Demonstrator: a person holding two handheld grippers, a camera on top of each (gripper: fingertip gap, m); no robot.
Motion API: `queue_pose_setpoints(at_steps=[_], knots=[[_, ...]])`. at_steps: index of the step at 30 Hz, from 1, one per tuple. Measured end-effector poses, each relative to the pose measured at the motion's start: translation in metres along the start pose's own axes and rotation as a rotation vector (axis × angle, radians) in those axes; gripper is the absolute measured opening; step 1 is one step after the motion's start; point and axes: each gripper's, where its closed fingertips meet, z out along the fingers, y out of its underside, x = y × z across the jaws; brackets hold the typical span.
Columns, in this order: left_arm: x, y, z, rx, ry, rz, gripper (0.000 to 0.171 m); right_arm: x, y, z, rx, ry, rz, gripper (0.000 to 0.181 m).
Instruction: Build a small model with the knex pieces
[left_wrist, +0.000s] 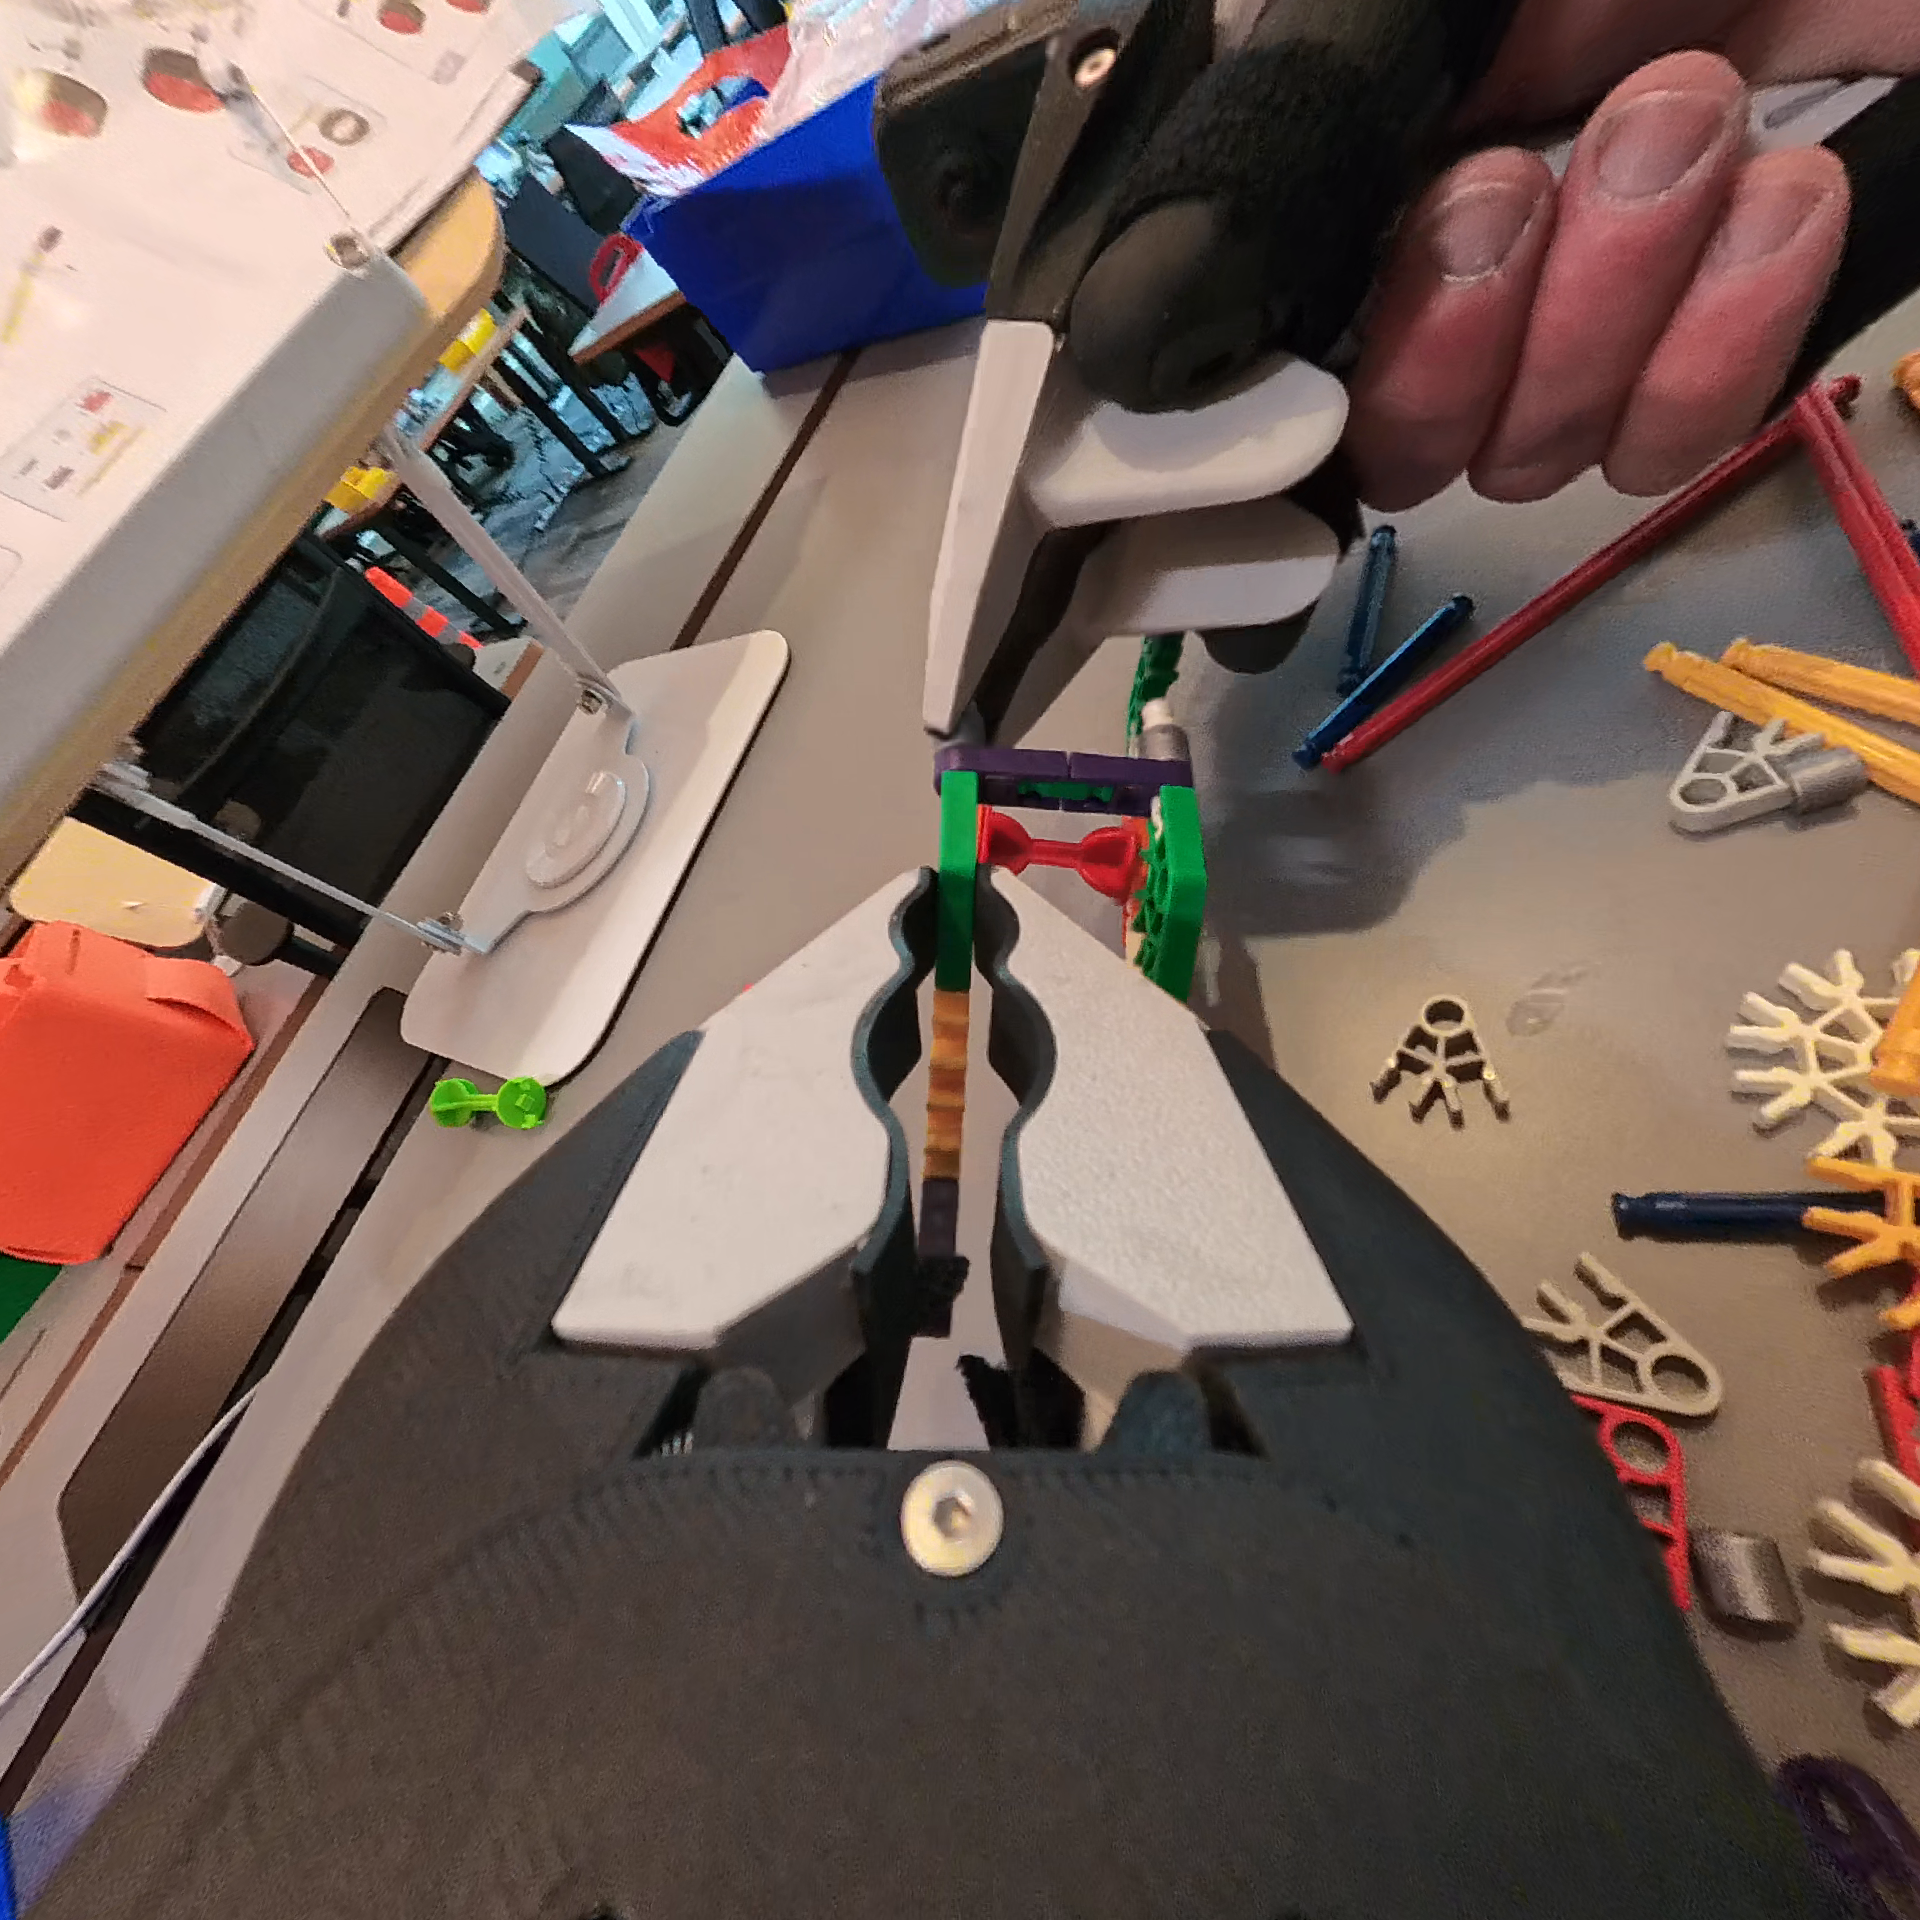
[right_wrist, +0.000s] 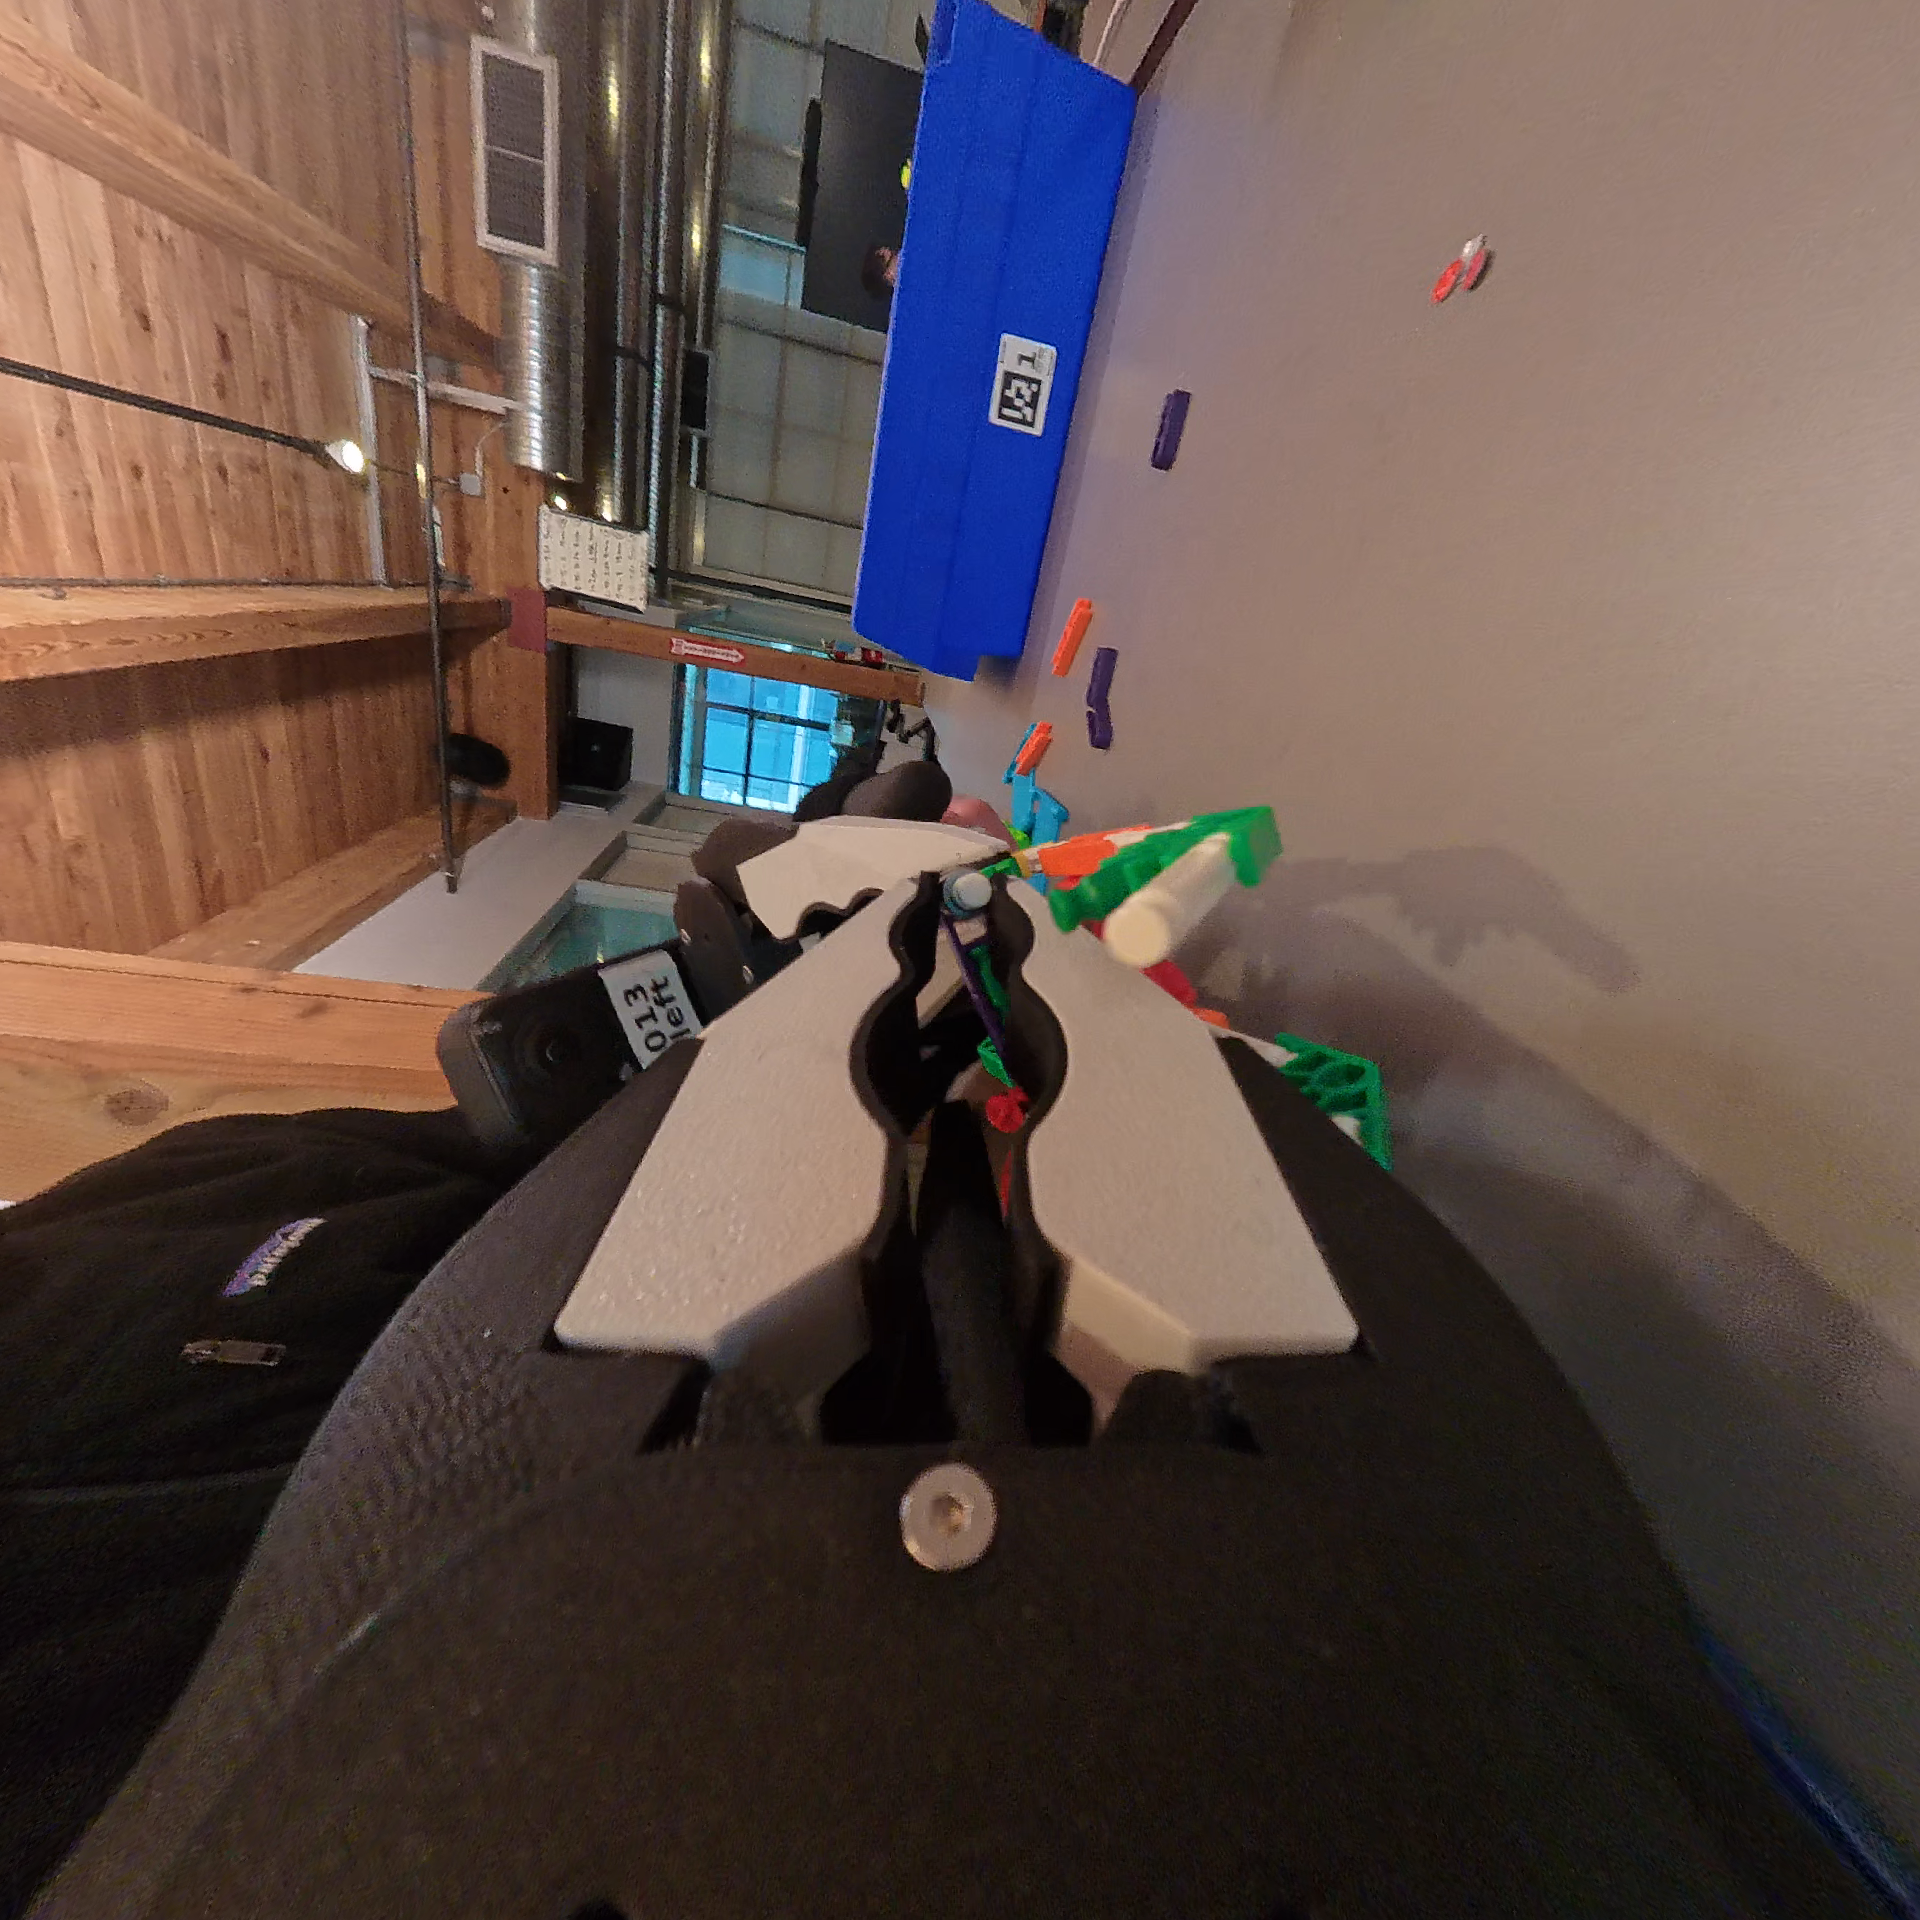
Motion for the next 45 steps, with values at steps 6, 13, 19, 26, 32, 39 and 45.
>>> queue_pose_setpoints(at_steps=[6, 13, 19, 26, 32, 39, 45], knots=[[0.004, 0.001, -0.001, 0.014, 0.017, -0.049, 0.004, 0.000, 0.003, 0.000, 0.022, 0.012, -0.002, 0.007], [0.014, 0.015, 0.010, -0.032, 0.131, -0.174, 0.004, 0.012, 0.010, 0.004, 0.008, 0.096, 0.000, 0.043], [0.015, 0.025, 0.016, -0.073, 0.212, -0.280, 0.004, 0.013, 0.014, -0.008, 0.007, 0.152, -0.025, 0.058], [0.017, 0.034, 0.023, -0.145, 0.307, -0.261, 0.004, 0.006, 0.024, -0.016, 0.000, 0.166, -0.057, 0.067], [0.005, 0.046, 0.028, -0.210, 0.342, -0.266, 0.004, -0.012, 0.033, -0.032, -0.002, 0.171, -0.133, 0.066], [-0.009, 0.048, 0.018, -0.236, 0.355, -0.331, 0.030, -0.045, 0.033, -0.060, 0.093, 0.086, -0.226, 0.060], [-0.019, 0.042, -0.006, -0.216, 0.311, -0.414, 0.050, -0.049, 0.039, -0.082, 0.124, 0.128, -0.312, 0.058]])
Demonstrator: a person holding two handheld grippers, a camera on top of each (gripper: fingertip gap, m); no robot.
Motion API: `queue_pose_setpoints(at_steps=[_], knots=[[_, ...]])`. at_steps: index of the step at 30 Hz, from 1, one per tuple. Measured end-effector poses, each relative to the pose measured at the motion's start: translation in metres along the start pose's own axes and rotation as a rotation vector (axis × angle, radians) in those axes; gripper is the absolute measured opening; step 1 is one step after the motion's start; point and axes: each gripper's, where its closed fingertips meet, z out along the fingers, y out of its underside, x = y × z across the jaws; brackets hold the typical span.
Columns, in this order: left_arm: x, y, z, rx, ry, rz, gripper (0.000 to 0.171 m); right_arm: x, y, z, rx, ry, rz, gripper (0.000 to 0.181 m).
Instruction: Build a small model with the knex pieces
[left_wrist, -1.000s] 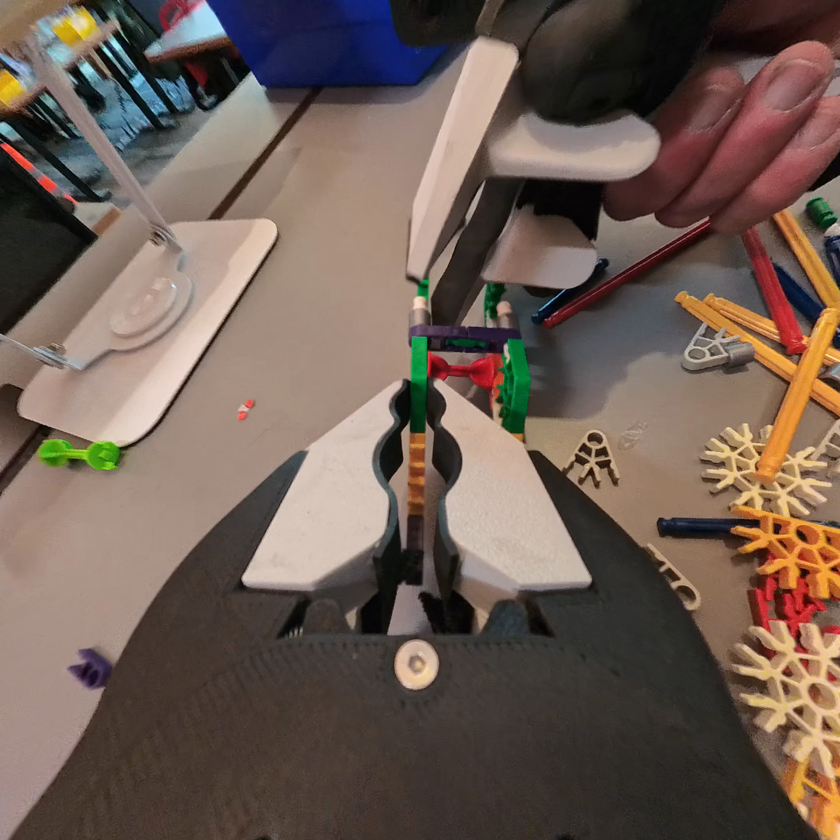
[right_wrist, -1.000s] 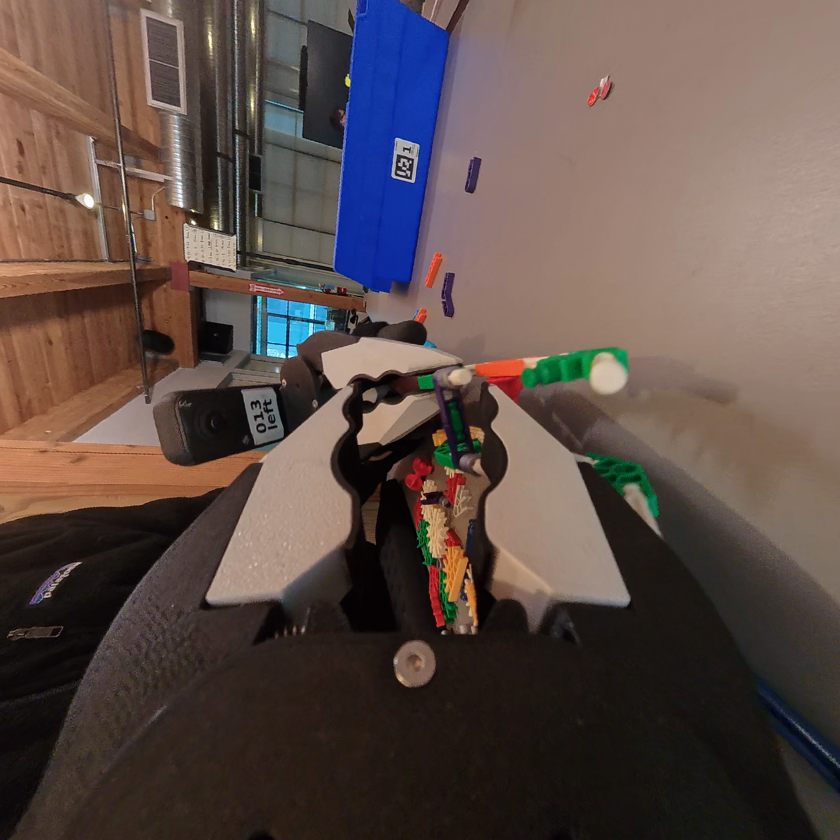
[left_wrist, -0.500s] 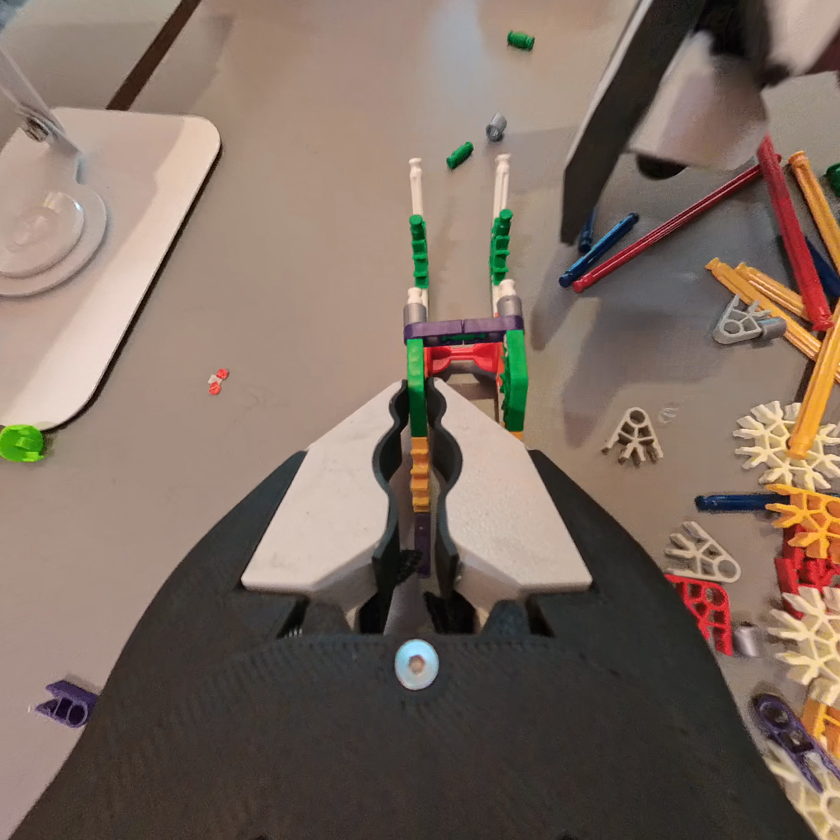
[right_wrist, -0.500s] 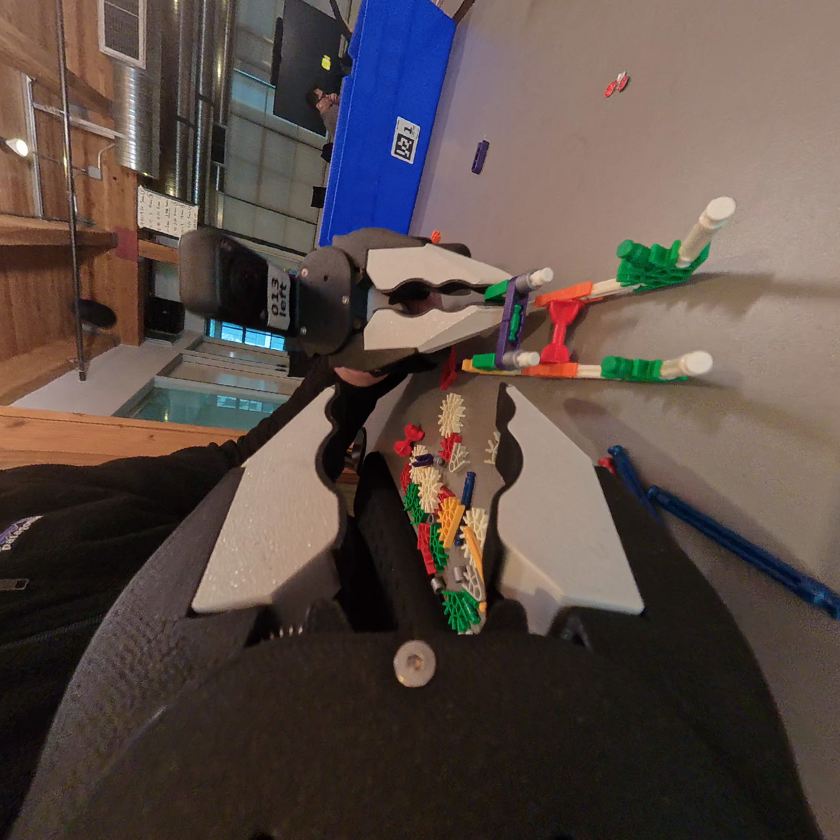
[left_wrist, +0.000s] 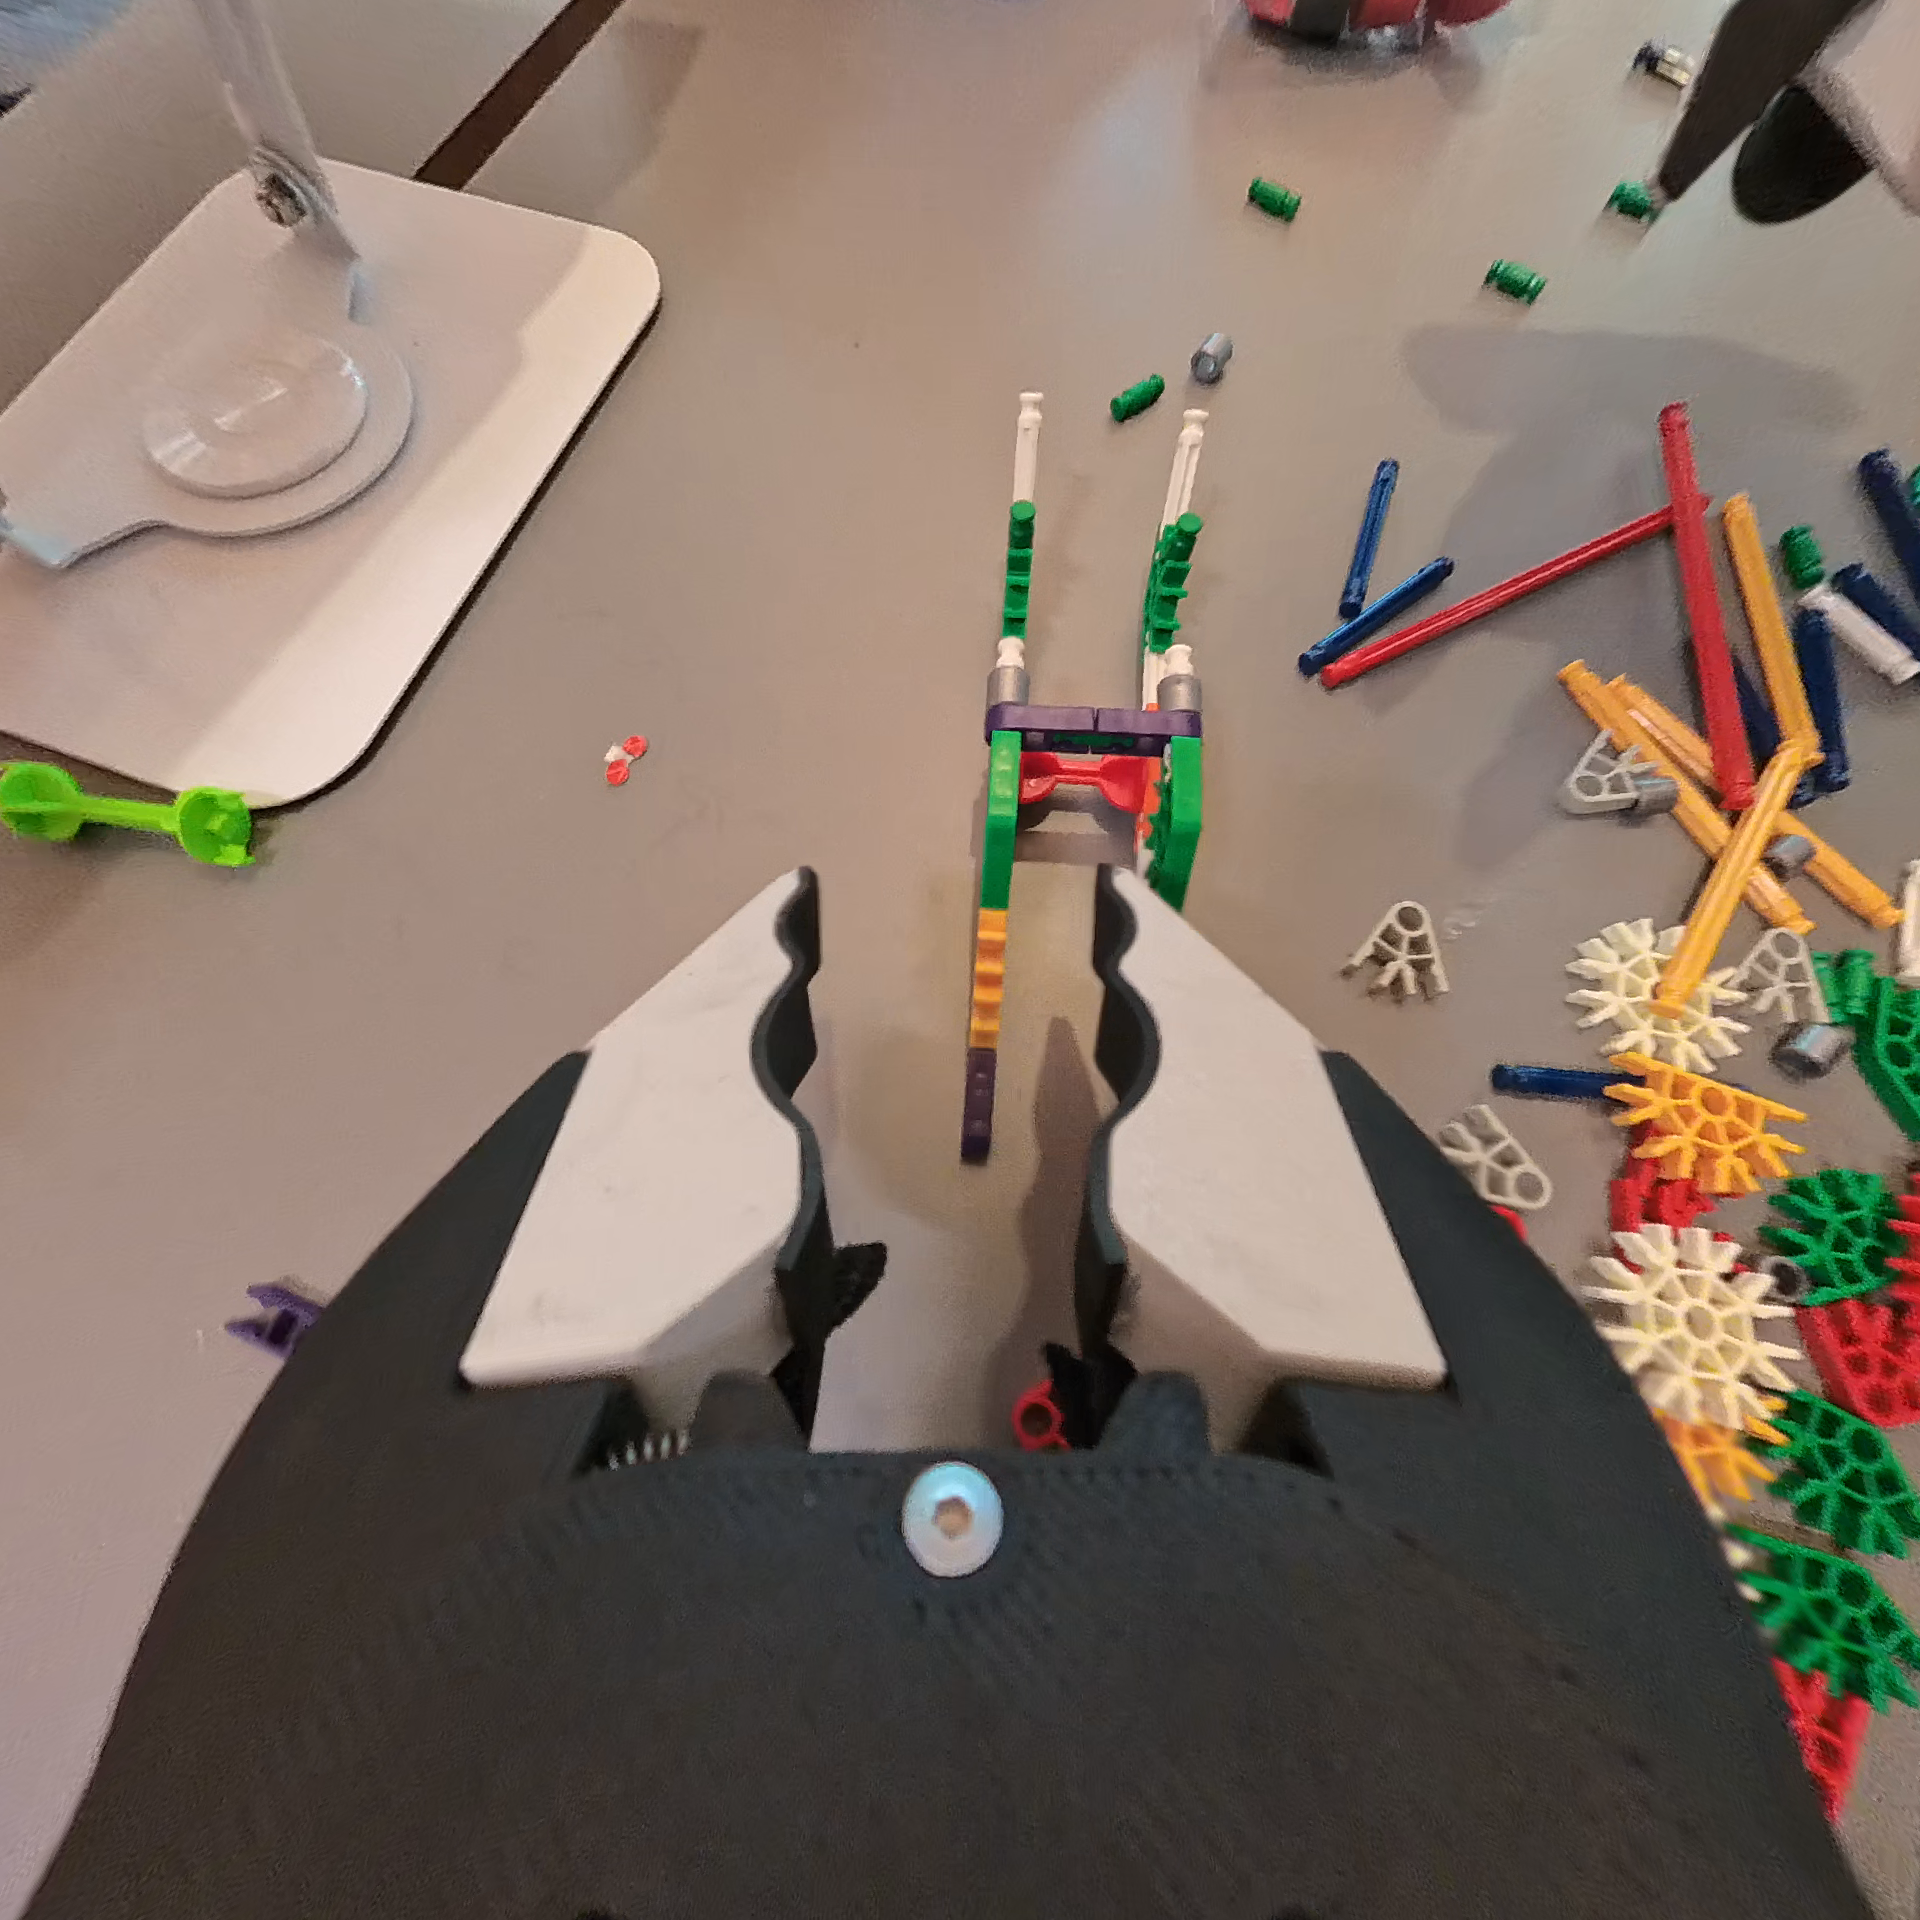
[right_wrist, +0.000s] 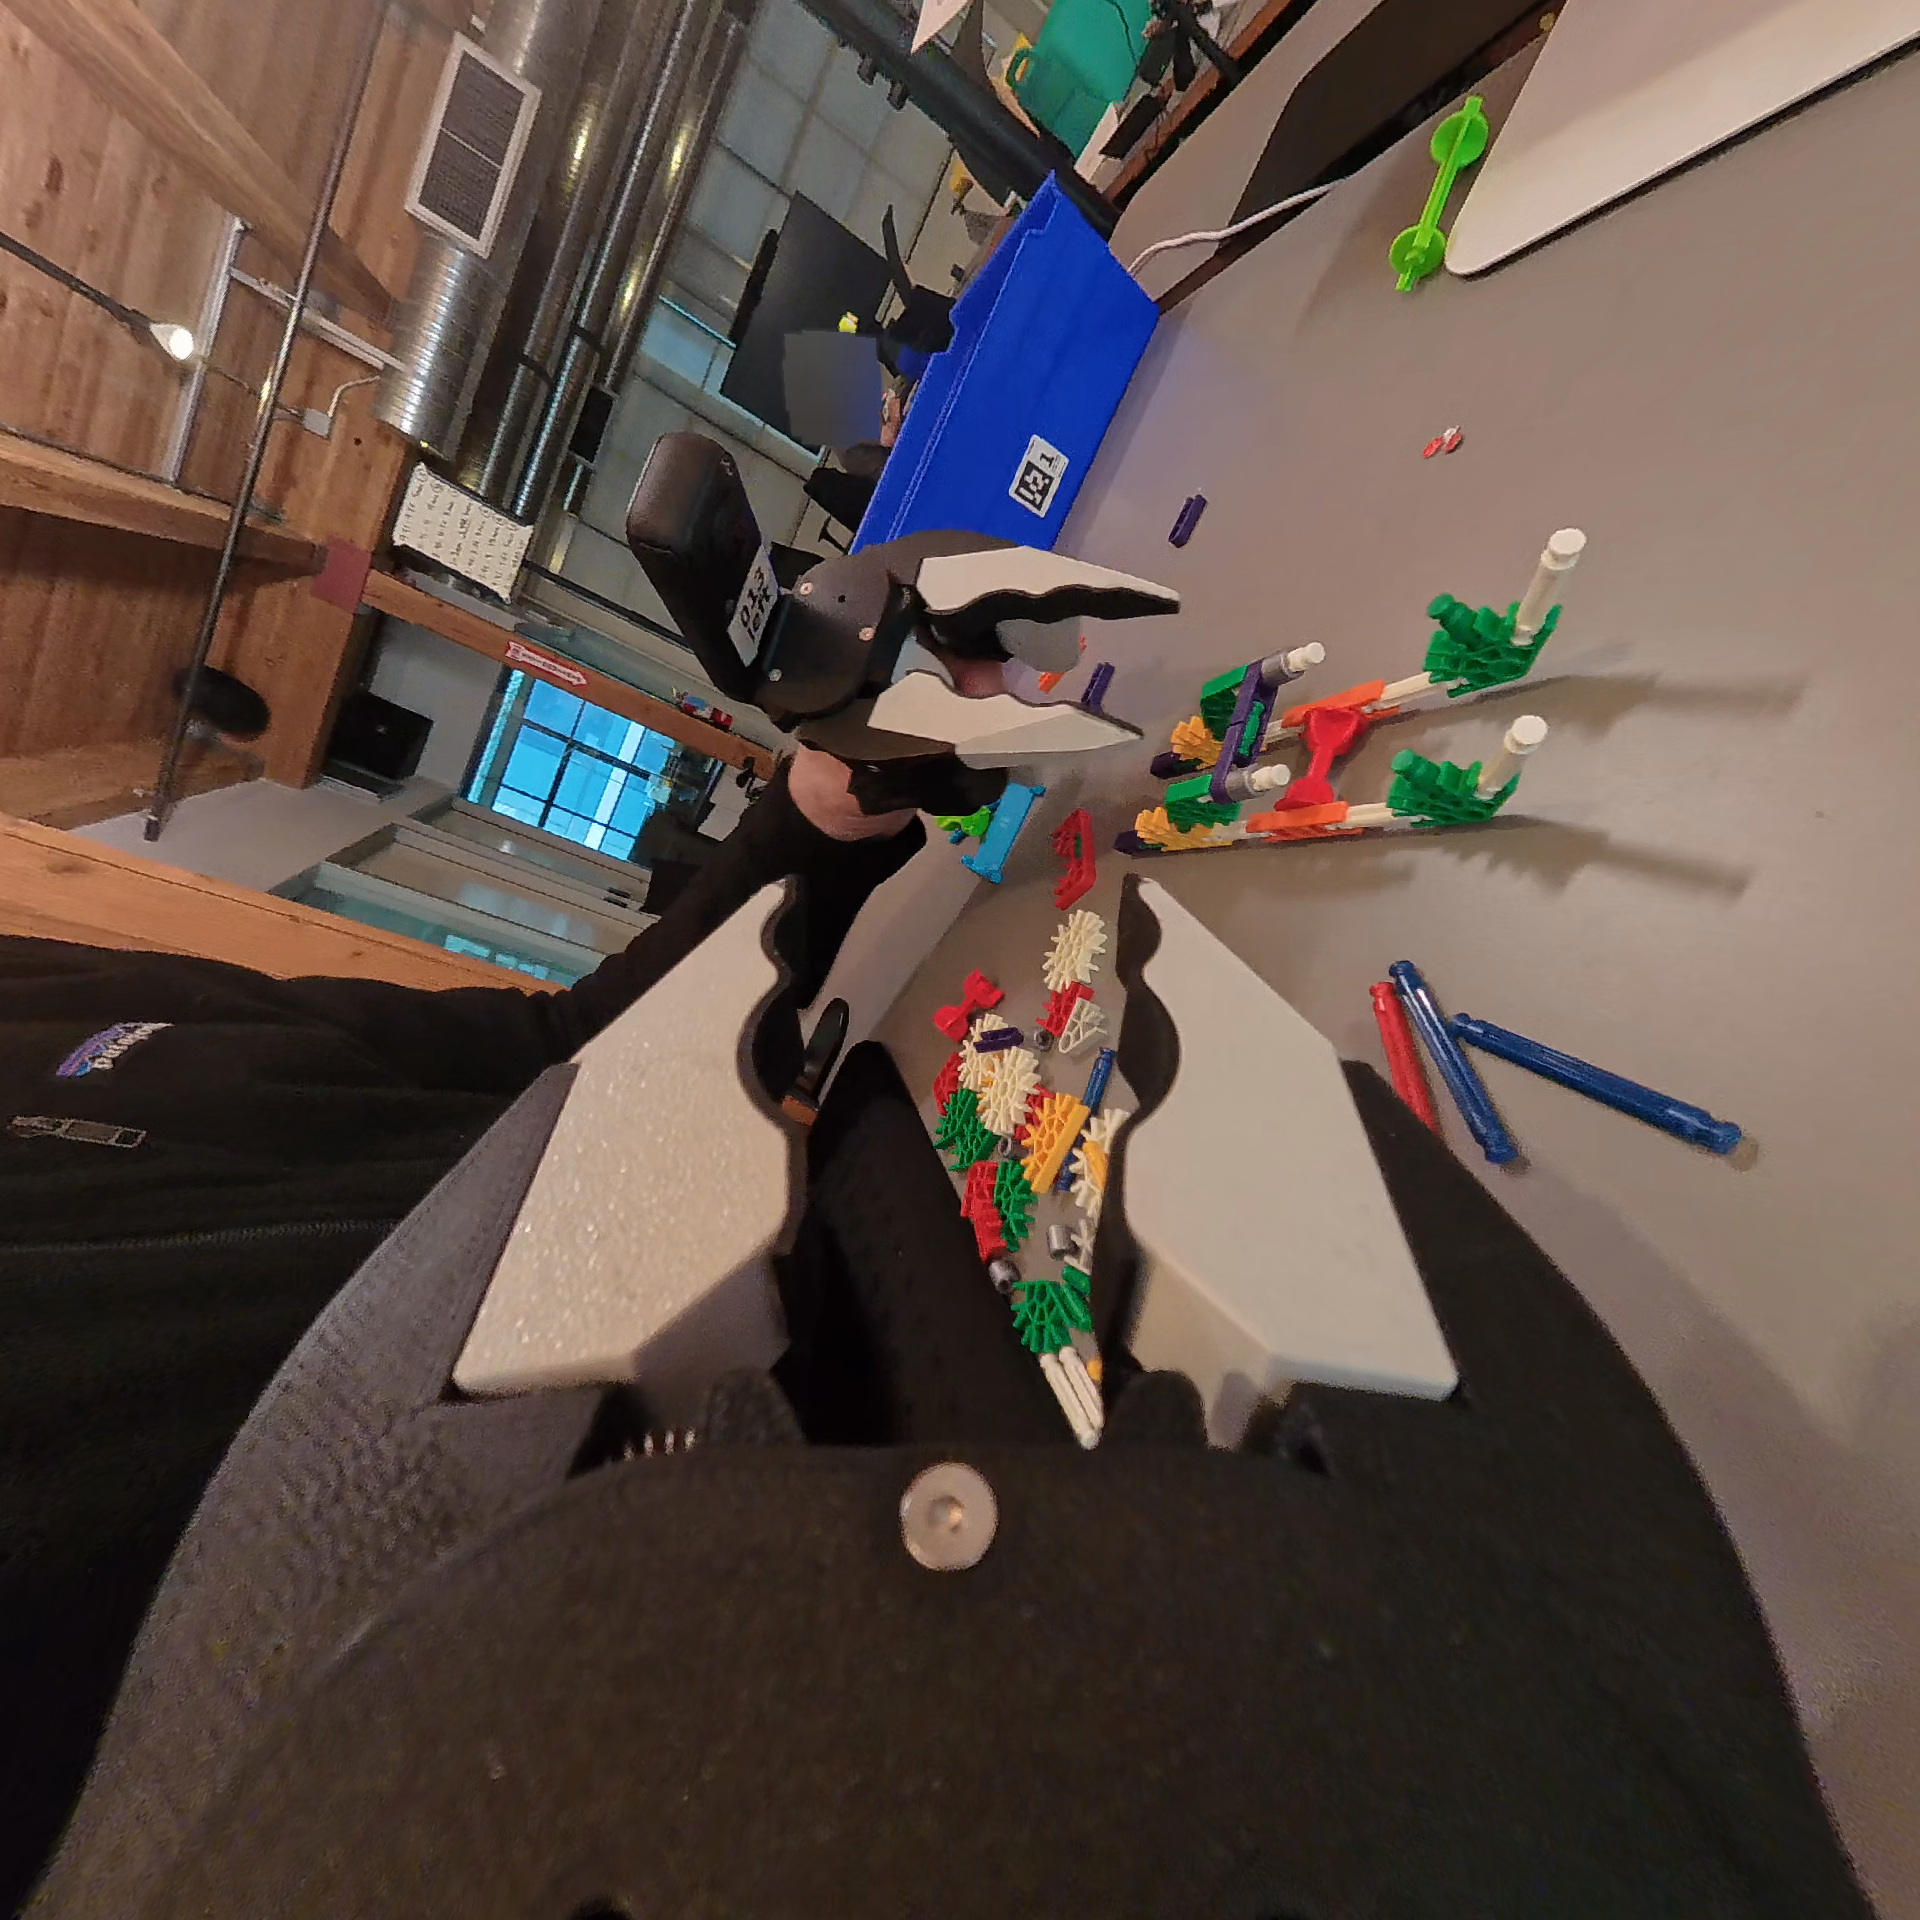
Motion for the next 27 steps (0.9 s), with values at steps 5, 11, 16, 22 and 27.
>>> queue_pose_setpoints(at_steps=[5, 11, 16, 22, 27], knots=[[0.016, 0.004, -0.010, -0.001, 0.017, -0.041, 0.071, 0.005, 0.005, -0.008, -0.015, 0.054, -0.043, 0.057], [0.028, 0.019, 0.013, -0.116, 0.002, -0.020, 0.080, 0.001, 0.005, -0.006, -0.018, 0.042, -0.050, 0.056], [0.026, 0.026, 0.028, -0.175, -0.028, 0.009, 0.053, -0.004, 0.008, -0.005, -0.029, 0.041, -0.071, 0.056], [0.019, 0.026, 0.031, -0.185, -0.051, 0.010, 0.044, -0.002, 0.010, -0.020, -0.009, 0.049, -0.071, 0.055], [0.004, 0.026, 0.031, -0.205, -0.073, 0.000, 0.044, 0.002, 0.008, -0.030, -0.005, 0.056, -0.081, 0.055]])
